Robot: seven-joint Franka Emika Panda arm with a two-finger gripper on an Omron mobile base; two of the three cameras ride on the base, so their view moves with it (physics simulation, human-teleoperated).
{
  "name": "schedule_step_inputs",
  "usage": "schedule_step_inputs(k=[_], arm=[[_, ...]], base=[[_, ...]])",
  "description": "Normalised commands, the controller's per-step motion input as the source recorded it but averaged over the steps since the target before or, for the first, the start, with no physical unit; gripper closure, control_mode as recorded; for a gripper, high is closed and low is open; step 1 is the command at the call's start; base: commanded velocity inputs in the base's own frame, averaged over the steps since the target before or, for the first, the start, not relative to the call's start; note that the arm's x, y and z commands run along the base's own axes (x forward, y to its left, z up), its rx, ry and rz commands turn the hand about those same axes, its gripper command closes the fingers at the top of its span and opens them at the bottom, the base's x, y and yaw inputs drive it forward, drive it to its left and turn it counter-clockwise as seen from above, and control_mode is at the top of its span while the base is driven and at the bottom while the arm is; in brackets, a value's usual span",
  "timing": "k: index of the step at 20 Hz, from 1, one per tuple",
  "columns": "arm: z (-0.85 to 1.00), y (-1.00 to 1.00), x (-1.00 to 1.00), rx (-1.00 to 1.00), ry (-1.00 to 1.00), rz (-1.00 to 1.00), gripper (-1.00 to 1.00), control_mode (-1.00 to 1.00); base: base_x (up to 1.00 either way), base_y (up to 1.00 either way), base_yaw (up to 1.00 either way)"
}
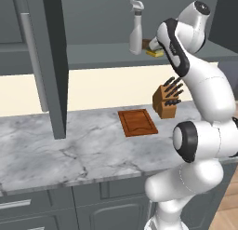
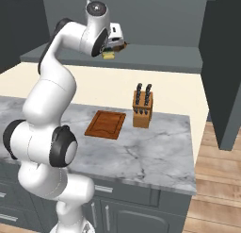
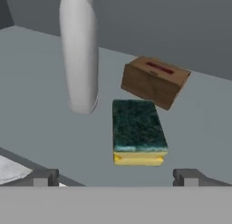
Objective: Pick the sponge and spray from the cabinet and place them on the counter.
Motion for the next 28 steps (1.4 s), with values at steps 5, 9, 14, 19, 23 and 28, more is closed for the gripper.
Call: schedule_step_inputs(k=[5,9,14,19,23,28], arm=[[-0.19,0.0,0.13,-0.07,0.0,0.0,-1.0,-1.0],[-0.13,0.0,0.32,-0.04,0.01,0.0,-1.0,-1.0],[-0.1,0.0,0.47,-0.02,0.0,0.0,-1.0,-1.0],[-0.14,0.0,0.37,-0.01,0.02,0.0,-1.0,-1.0],[-0.22,0.0,0.06,-0.01,0.01,0.0,-1.0,-1.0],[-0.19,0.0,0.0,-0.04,0.0,0.0,-1.0,-1.0]], base=[[0.0,0.0,0.0],[0.0,0.0,0.0],[0.0,0.0,0.0],[0.0,0.0,0.0],[0.0,0.0,0.0],[0.0,0.0,0.0]])
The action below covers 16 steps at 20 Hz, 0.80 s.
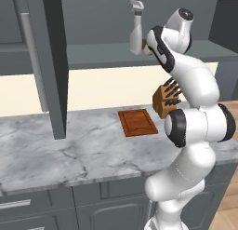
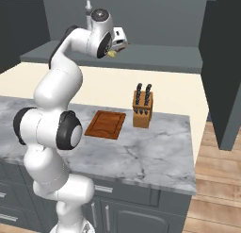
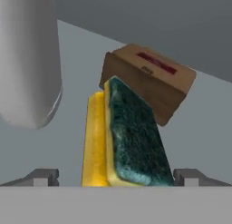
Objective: Pick the sponge and spray from the cabinet and place them on the counter.
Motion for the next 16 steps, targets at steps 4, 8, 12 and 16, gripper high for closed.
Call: schedule_step_inputs(k=[4,8,12,16], arm=[[-0.09,0.01,0.31,-0.04,0.0,0.0,-1.0,-1.0],[-0.09,0.0,0.4,-0.04,0.0,0.0,-1.0,-1.0],[-0.03,0.04,0.21,-0.03,0.0,0.0,1.0,-1.0],[0.0,0.0,0.0,0.0,0.0,0.0,1.0,-1.0]], base=[[0.0,0.0,0.0],[0.0,0.0,0.0],[0.0,0.0,0.0],[0.0,0.0,0.0]])
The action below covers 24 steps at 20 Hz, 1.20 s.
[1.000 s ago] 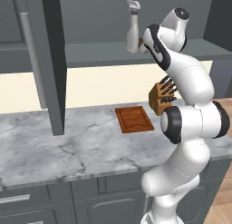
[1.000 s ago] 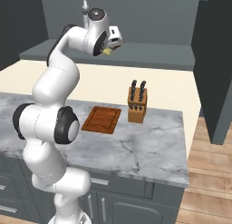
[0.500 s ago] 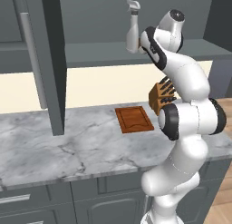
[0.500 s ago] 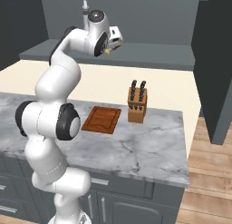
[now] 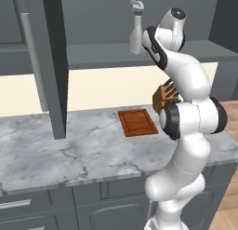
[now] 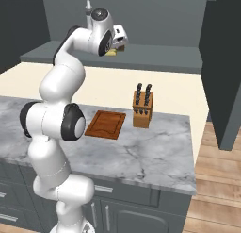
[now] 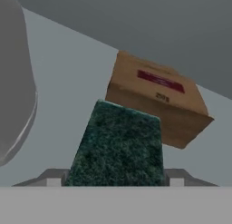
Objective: Pick the sponge and spray from the cabinet and place them on the counter.
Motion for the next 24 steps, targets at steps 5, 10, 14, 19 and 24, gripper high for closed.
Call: schedule_step_inputs(k=[5,10,14,19,24], arm=[[0.0,0.0,-0.03,0.0,0.0,0.0,1.0,-1.0],[0.17,-0.01,-0.49,0.02,-0.01,-0.05,1.0,-1.0],[0.07,-0.02,-0.91,0.02,-0.09,-0.02,1.0,-1.0],[-0.15,0.0,-1.0,0.0,-0.2,0.0,1.0,-1.0],[-0.41,0.03,-1.0,-0.01,-0.19,0.0,1.0,-1.0]], base=[[0.0,0.0,0.0],[0.0,0.0,0.0],[0.0,0.0,0.0],[0.0,0.0,0.0],[0.0,0.0,0.0]])
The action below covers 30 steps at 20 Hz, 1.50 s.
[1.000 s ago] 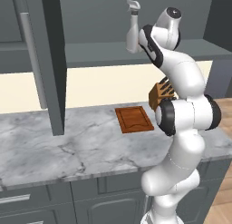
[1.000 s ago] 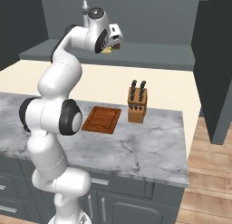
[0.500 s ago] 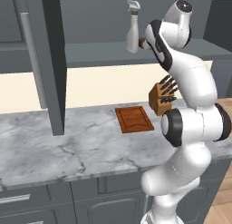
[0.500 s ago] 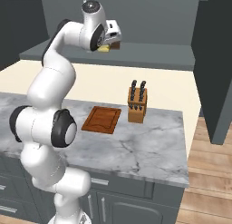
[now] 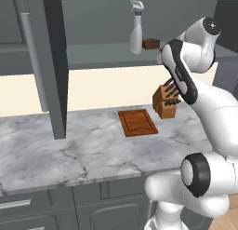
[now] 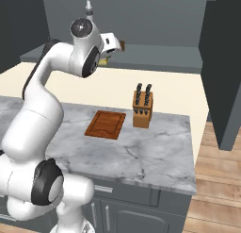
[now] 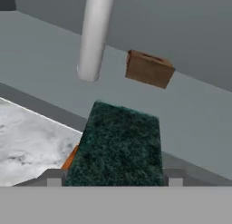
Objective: Pick the sponge and spray from the cabinet and place them on the counter.
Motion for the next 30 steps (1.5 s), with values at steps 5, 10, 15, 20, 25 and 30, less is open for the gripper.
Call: schedule_step_inputs(k=[5,10,15,20,25,30], arm=[[-0.51,0.12,-0.95,-0.05,-0.13,0.01,1.0,-1.0],[-0.53,0.19,-0.64,-0.06,-0.03,0.05,1.0,-1.0],[-0.53,0.17,-0.29,-0.03,0.0,0.08,1.0,-1.0],[-0.38,0.03,0.16,-0.01,0.05,0.07,1.0,-1.0],[-0.44,0.0,0.25,-0.02,0.11,0.07,1.0,-1.0],[-0.57,0.0,0.2,-0.04,0.12,0.06,1.0,-1.0]], base=[[0.0,0.0,0.0],[0.0,0.0,0.0],[0.0,0.0,0.0],[0.0,0.0,0.0],[0.0,0.0,0.0],[0.0,0.0,0.0]])
